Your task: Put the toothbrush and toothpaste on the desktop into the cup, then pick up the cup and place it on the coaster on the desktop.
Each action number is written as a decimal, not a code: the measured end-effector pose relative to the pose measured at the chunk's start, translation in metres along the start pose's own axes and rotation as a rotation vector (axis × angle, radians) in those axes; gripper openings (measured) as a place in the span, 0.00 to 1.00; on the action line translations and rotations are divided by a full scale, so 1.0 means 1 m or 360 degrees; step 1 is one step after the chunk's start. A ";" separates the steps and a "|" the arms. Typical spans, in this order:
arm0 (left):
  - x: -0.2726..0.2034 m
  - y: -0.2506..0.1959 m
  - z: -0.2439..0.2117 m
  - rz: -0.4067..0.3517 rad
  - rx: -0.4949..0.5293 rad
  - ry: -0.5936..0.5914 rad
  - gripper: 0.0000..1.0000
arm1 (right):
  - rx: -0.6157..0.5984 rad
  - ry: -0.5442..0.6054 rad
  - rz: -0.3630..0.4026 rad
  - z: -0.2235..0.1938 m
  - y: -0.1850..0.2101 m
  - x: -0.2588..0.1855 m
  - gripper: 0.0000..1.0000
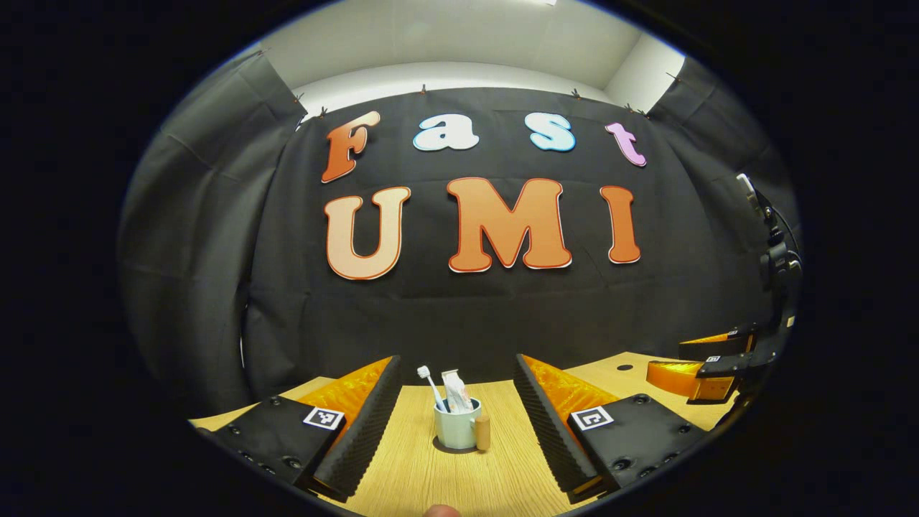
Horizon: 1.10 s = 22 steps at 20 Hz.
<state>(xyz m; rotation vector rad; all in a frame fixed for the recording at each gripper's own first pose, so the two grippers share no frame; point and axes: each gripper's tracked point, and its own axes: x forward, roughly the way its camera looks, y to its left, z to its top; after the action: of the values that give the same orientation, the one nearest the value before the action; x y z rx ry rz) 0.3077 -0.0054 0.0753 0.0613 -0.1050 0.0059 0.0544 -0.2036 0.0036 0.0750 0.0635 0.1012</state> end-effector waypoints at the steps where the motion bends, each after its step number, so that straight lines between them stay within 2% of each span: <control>1: 0.000 -0.001 0.002 -0.0002 0.0003 -0.0002 0.99 | -0.0008 -0.0015 -0.0002 0.003 0.000 0.001 0.91; 8: -0.002 -0.007 0.001 -0.0017 0.0015 0.0003 0.99 | -0.0083 -0.0084 -0.0003 0.016 0.004 -0.003 0.91; 22: -0.001 -0.010 -0.008 -0.0022 0.0010 0.0017 0.99 | -0.0103 -0.0124 0.0033 0.022 0.010 0.002 0.91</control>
<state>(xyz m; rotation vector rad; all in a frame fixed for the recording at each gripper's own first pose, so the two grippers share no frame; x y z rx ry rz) 0.3079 -0.0145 0.0670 0.0685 -0.0940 -0.0075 0.0569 -0.1949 0.0257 0.0150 -0.0182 0.1206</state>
